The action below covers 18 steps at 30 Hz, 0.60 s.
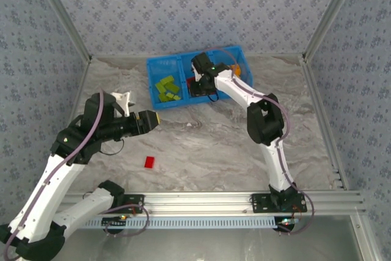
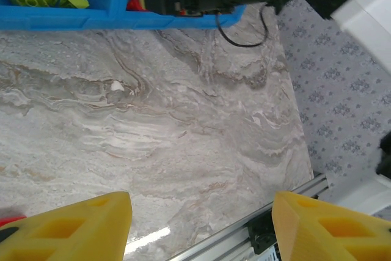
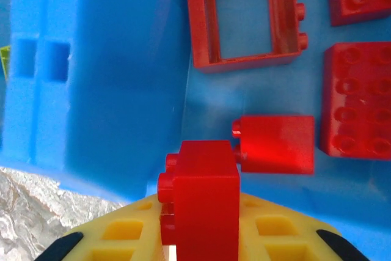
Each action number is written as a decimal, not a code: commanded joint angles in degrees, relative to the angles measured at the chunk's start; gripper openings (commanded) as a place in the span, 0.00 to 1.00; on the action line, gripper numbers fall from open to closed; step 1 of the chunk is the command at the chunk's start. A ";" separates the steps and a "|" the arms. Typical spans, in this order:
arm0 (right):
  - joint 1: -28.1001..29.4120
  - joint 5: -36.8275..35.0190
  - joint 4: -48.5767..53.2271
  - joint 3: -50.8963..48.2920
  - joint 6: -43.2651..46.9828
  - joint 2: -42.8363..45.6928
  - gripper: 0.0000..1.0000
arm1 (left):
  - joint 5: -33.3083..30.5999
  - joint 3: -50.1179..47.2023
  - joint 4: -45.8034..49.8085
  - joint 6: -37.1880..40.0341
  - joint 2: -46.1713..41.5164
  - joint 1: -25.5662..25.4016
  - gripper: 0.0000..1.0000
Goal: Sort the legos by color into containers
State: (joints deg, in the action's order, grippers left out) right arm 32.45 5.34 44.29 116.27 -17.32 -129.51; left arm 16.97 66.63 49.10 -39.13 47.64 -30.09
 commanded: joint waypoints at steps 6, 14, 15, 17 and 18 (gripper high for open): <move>-1.42 3.20 4.94 6.06 -1.08 -4.43 0.42 | -1.94 0.06 0.46 -0.15 -1.05 -0.97 0.64; -0.55 0.37 4.94 5.23 -0.19 0.74 0.56 | -3.73 1.21 2.42 1.06 -0.78 -1.05 0.64; -0.13 -0.93 4.34 4.07 0.00 2.66 0.56 | -4.50 1.07 2.95 1.21 -0.94 -1.10 0.64; 0.86 -3.25 2.45 0.40 0.25 7.23 0.55 | -6.39 0.72 4.86 1.44 -1.27 -1.04 0.64; 1.60 -4.34 1.23 -2.09 0.23 9.82 0.55 | -7.82 0.58 6.39 1.45 -1.31 -1.10 0.63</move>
State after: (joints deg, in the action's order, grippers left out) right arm 32.16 4.62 46.92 117.01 -18.11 -128.66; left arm 12.67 66.50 51.68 -38.85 47.24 -30.87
